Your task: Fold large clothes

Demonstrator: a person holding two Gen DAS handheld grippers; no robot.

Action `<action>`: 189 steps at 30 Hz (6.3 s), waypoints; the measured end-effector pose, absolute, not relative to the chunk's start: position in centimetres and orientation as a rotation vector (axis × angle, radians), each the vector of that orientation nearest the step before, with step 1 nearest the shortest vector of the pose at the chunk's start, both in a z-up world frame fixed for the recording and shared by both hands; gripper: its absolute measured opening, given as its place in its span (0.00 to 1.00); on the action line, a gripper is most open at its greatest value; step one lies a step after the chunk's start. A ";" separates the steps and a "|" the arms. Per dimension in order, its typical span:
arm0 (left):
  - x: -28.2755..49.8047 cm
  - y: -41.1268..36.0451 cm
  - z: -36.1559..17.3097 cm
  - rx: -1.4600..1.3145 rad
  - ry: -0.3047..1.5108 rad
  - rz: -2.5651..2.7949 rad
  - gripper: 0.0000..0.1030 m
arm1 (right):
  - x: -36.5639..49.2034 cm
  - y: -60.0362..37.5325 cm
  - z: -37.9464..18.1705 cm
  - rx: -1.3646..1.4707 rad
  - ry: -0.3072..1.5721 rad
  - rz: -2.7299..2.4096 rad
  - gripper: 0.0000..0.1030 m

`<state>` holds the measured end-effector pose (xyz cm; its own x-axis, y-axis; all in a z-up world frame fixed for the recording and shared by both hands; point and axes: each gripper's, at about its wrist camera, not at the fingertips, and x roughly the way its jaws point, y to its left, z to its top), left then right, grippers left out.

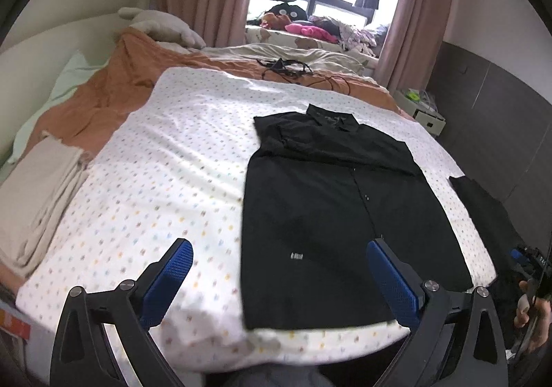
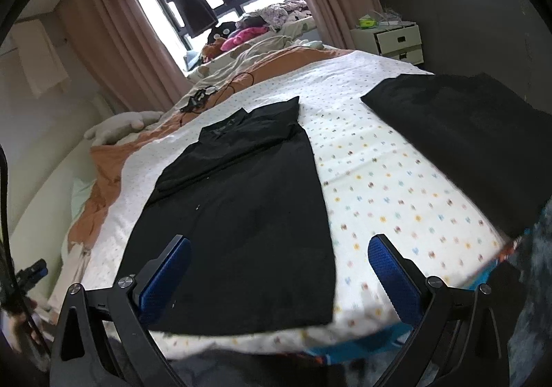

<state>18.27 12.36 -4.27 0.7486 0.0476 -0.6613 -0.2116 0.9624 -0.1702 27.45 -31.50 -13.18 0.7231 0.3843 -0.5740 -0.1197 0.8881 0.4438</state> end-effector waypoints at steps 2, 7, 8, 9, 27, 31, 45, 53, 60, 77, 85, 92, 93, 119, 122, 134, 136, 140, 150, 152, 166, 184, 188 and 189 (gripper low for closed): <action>16.6 12.6 -4.4 -0.252 0.705 0.150 0.98 | 26.3 -32.1 -13.6 0.405 0.713 0.293 1.00; 13.0 13.8 -5.8 -0.300 0.703 0.166 0.89 | 24.3 -33.2 -15.6 0.408 0.756 0.278 0.99; 12.3 14.1 -6.3 -0.314 0.703 0.167 0.88 | 23.9 -33.4 -16.0 0.407 0.764 0.277 0.99; 11.9 14.4 -6.7 -0.326 0.704 0.169 0.87 | 23.5 -33.6 -16.3 0.408 0.768 0.277 0.99; 11.4 16.7 -14.8 -0.591 0.760 0.129 0.61 | 22.9 -35.3 -21.8 0.525 0.836 0.316 0.86; 13.8 16.2 -15.7 -0.602 0.784 0.095 0.61 | 24.7 -34.8 -22.9 0.570 0.858 0.336 0.85; 20.1 16.8 -20.9 -0.692 0.905 0.076 0.46 | 30.1 -34.2 -26.5 0.688 0.926 0.358 0.78; 19.5 17.2 -22.1 -0.851 0.893 -0.016 0.43 | 30.2 -33.8 -27.1 0.782 0.925 0.439 0.61; 19.3 17.0 -22.1 -0.888 0.884 -0.023 0.42 | 29.7 -31.9 -28.1 0.835 0.941 0.479 0.59; 17.9 16.2 -16.2 -0.788 0.726 0.035 0.11 | 28.2 -31.9 -23.5 0.821 0.786 0.437 0.10; 14.3 16.3 -10.2 -0.813 0.615 -0.001 0.11 | 25.7 -31.8 -16.6 0.792 0.671 0.512 0.09; 10.4 15.9 -4.4 -0.801 0.512 -0.042 0.11 | 22.3 -32.1 -11.2 0.772 0.581 0.575 0.09; 10.0 15.8 -3.8 -0.798 0.498 -0.046 0.11 | 21.8 -32.1 -10.5 0.768 0.567 0.585 0.09; 1.2 16.0 5.8 -0.726 0.252 -0.068 0.08 | 15.0 -31.6 -2.1 0.690 0.398 0.698 0.09; 2.9 16.5 6.1 -0.716 0.262 -0.061 0.07 | 16.5 -31.3 -2.2 0.689 0.415 0.690 0.09; 13.5 19.3 10.2 -0.641 0.247 -0.027 0.00 | 26.3 -29.5 -0.1 0.684 0.448 0.639 0.09; 15.6 19.8 10.5 -0.634 0.256 -0.020 0.00 | 27.9 -29.0 -0.2 0.682 0.458 0.636 0.09; 19.7 20.0 9.6 -0.606 0.300 0.001 0.00 | 31.9 -27.8 -1.3 0.675 0.492 0.613 0.09; 30.9 21.6 4.2 -0.570 0.445 0.052 0.00 | 41.2 -25.1 -4.8 0.674 0.590 0.564 0.09; 33.1 21.9 2.9 -0.560 0.468 0.056 0.00 | 43.3 -24.4 -6.0 0.666 0.621 0.544 0.09; 37.5 24.6 -6.2 -0.594 0.708 0.144 0.50 | 50.6 -23.2 -15.7 0.571 0.856 0.369 0.60; 41.5 22.9 -19.3 -0.518 1.051 0.123 0.55 | 52.1 -25.5 -23.8 0.494 1.100 0.355 0.61; 41.8 22.8 -19.8 -0.492 1.073 0.143 0.07 | 52.6 -24.9 -23.8 0.456 1.099 0.368 0.31; 41.7 22.8 -19.7 -0.484 1.076 0.150 0.03 | 52.7 -24.9 -23.8 0.446 1.103 0.356 0.26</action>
<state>41.69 22.80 -19.70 0.4764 -0.1139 -0.8718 -0.3481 0.8861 -0.3060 52.71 -24.86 -23.84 0.4105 0.4875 -0.7706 -0.0559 0.8570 0.5123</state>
